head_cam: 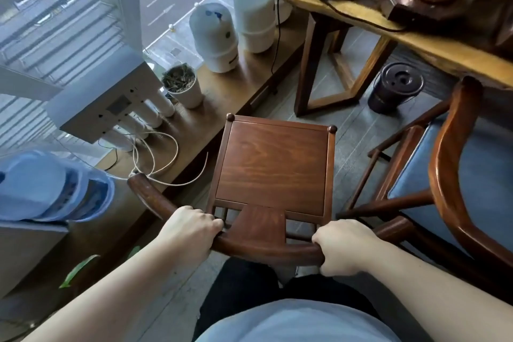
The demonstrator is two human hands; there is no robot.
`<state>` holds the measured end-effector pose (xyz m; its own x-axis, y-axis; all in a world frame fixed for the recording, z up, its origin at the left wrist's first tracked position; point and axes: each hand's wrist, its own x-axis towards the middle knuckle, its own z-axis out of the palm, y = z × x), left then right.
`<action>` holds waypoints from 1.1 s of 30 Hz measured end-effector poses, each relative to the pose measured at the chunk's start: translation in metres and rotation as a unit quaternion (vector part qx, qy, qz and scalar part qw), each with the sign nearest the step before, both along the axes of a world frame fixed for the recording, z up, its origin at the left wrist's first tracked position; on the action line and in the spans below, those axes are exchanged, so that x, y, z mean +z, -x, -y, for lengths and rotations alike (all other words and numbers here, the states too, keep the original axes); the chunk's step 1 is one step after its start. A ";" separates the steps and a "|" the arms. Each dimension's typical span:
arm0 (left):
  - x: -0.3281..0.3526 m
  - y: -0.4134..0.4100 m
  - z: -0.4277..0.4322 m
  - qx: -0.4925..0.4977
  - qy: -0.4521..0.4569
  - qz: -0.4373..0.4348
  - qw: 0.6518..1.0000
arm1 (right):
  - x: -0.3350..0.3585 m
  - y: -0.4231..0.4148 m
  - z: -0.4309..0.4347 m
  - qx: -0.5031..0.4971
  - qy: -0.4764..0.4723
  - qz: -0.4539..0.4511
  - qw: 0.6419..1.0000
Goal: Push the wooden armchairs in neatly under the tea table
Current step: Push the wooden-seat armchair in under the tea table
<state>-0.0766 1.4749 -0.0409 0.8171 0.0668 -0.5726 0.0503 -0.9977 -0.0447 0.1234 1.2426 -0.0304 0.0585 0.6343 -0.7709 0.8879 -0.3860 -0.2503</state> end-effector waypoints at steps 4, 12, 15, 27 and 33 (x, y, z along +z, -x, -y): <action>0.000 -0.023 0.001 -0.037 0.004 -0.004 0.999 | 0.003 -0.009 0.011 -0.041 0.018 0.005 0.999; -0.002 -0.052 -0.046 -0.140 0.034 -0.011 0.989 | 0.010 0.005 -0.011 -0.131 0.030 0.055 0.989; -0.003 -0.061 -0.073 -0.166 0.033 -0.016 0.985 | 0.008 0.016 -0.028 -0.169 0.024 0.051 0.984; 0.003 -0.140 -0.111 -0.268 0.007 0.012 0.963 | 0.005 0.008 -0.048 -0.286 0.012 0.058 0.956; 0.004 -0.178 -0.102 -0.272 0.005 0.028 0.962 | 0.002 -0.018 -0.034 -0.317 0.002 0.068 0.946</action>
